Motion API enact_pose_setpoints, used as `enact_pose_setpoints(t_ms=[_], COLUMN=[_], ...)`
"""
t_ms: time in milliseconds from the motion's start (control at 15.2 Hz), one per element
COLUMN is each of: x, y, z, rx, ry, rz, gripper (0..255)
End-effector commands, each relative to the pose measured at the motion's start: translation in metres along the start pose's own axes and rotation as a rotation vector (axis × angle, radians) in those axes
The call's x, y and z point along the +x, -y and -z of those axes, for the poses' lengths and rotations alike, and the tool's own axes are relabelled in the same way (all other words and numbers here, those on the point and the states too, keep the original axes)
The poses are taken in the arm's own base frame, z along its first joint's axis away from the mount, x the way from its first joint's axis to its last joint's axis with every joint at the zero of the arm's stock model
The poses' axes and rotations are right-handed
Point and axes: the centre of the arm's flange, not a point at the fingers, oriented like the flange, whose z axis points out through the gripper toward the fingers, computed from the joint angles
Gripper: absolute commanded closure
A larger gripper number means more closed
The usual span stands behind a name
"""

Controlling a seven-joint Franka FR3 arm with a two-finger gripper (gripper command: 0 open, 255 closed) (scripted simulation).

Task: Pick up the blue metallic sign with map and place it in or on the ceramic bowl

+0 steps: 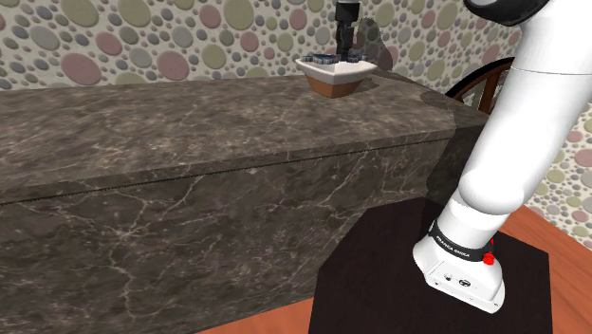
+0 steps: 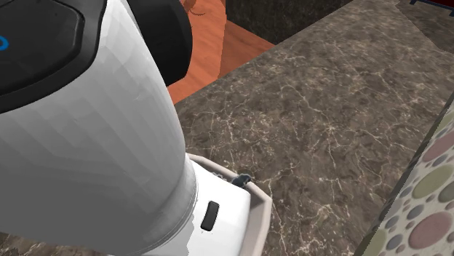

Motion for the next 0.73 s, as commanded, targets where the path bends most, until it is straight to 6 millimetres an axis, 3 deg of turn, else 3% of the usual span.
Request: enact_pose_setpoints(t_ms=[0, 132, 396, 660], x=[0.0, 0.001, 0.001, 0.001], y=[0.0, -0.001, -0.001, -0.001], z=[0.0, -0.001, 0.049, 0.049], rx=[0.0, 0.0, 0.0, 0.0], ry=[0.0, 0.0, 0.0, 0.0], rz=[0.0, 0.0, 0.0, 0.0], gripper=[0, 0, 0, 0])
